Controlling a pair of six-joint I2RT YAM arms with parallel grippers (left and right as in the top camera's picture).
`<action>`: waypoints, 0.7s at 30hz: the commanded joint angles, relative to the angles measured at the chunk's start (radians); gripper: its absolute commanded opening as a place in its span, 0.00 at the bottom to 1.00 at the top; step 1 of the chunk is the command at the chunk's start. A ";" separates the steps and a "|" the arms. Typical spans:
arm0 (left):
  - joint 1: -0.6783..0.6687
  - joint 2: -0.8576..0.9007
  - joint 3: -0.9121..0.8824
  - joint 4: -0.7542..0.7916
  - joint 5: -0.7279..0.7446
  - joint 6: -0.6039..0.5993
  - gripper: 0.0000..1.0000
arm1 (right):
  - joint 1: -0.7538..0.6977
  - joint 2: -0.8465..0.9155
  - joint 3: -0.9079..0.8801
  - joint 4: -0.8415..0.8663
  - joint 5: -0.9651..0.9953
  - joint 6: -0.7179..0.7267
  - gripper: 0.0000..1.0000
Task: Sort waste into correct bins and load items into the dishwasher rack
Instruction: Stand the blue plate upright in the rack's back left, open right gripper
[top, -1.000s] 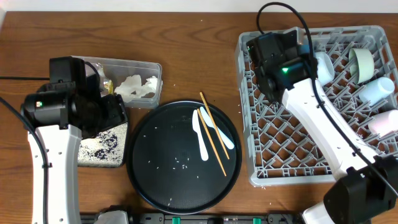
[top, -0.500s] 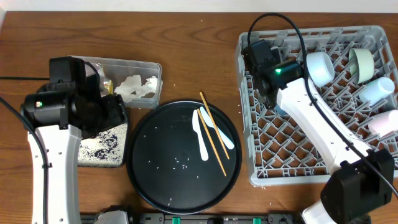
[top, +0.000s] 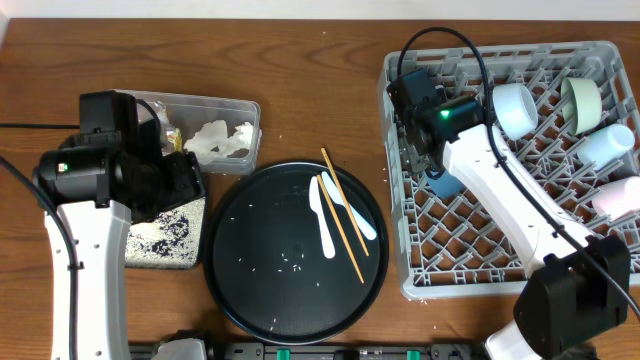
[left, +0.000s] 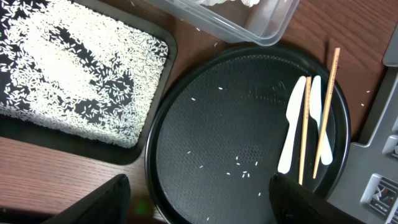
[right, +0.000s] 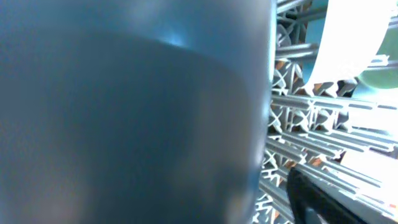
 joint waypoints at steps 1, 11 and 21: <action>0.004 0.001 0.013 -0.002 -0.013 -0.010 0.73 | -0.005 -0.068 -0.006 -0.001 -0.045 0.034 0.94; 0.004 0.001 0.013 -0.003 -0.013 -0.010 0.73 | -0.006 -0.285 -0.006 0.017 -0.283 -0.092 0.99; 0.004 0.001 0.013 -0.005 -0.013 -0.010 0.73 | -0.127 -0.432 -0.006 -0.055 -0.297 0.082 0.99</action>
